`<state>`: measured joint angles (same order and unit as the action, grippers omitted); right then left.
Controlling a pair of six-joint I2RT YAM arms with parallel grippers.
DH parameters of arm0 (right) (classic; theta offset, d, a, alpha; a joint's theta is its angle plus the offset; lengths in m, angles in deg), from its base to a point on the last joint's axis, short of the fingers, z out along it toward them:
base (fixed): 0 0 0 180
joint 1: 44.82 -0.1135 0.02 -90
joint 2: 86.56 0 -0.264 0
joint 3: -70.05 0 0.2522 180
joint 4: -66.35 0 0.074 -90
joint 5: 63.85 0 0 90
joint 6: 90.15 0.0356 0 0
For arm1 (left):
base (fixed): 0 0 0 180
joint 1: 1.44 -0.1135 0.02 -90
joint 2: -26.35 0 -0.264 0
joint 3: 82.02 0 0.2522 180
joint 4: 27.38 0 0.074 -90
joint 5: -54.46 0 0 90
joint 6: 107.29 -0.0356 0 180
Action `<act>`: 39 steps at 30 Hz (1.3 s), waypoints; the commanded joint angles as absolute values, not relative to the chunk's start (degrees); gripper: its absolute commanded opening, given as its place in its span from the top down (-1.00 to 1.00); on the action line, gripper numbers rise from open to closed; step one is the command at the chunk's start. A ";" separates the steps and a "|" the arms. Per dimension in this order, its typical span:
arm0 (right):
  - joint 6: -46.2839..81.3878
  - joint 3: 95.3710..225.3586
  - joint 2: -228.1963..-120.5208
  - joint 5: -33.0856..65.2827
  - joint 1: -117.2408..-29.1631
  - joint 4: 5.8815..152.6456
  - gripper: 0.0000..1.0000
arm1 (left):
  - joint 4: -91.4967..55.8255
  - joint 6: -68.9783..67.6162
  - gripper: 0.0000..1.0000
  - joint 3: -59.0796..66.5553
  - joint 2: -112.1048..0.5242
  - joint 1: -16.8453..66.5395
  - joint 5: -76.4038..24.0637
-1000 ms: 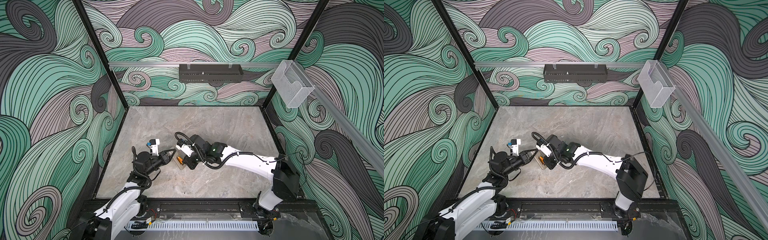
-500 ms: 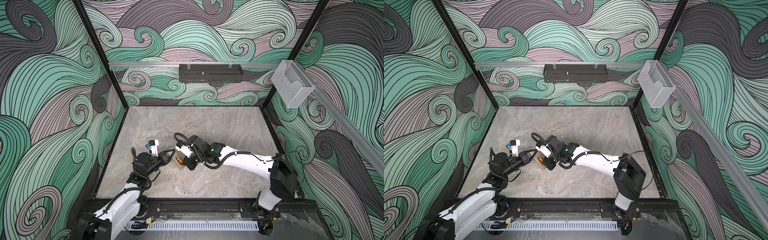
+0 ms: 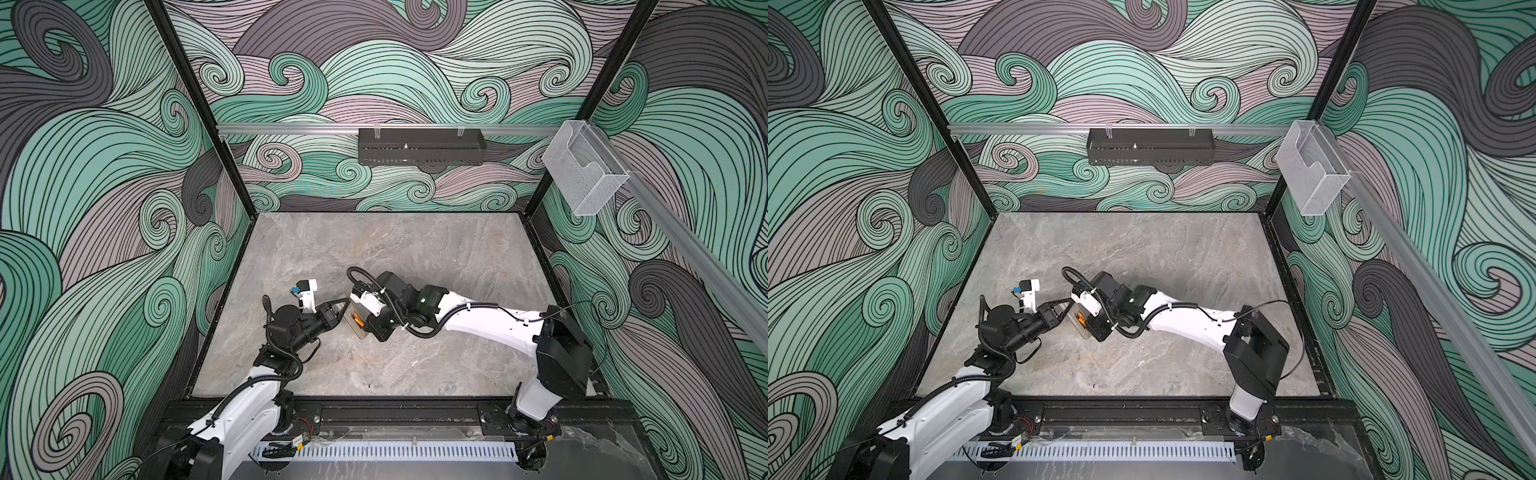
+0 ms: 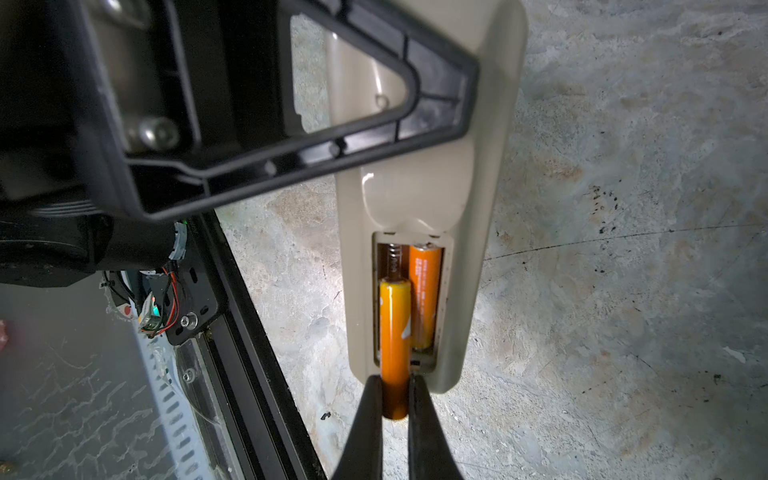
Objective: Load the batteries into the remote control
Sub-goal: 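Lower the battery into the empty slot with the right gripper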
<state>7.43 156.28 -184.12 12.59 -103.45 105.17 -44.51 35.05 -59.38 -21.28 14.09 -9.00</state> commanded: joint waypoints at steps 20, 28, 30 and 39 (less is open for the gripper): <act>9.17 156.65 -185.55 13.73 -103.38 103.40 0.96 | -49.85 36.54 1.00 -59.39 -22.47 15.41 -8.18; 9.67 156.67 -185.41 13.98 -103.40 102.78 0.96 | -51.14 37.62 1.00 -59.39 -22.80 15.82 -8.55; 9.78 156.75 -185.43 14.11 -103.36 102.70 0.96 | -51.50 37.86 1.00 -59.40 -22.99 15.97 -8.64; 10.14 156.96 -185.36 14.63 -103.39 102.51 0.92 | -53.34 38.87 1.00 -59.47 -24.06 17.18 -9.37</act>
<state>9.37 156.28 -184.75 13.46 -103.43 104.01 -48.58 37.41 -59.92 -24.13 16.10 -10.72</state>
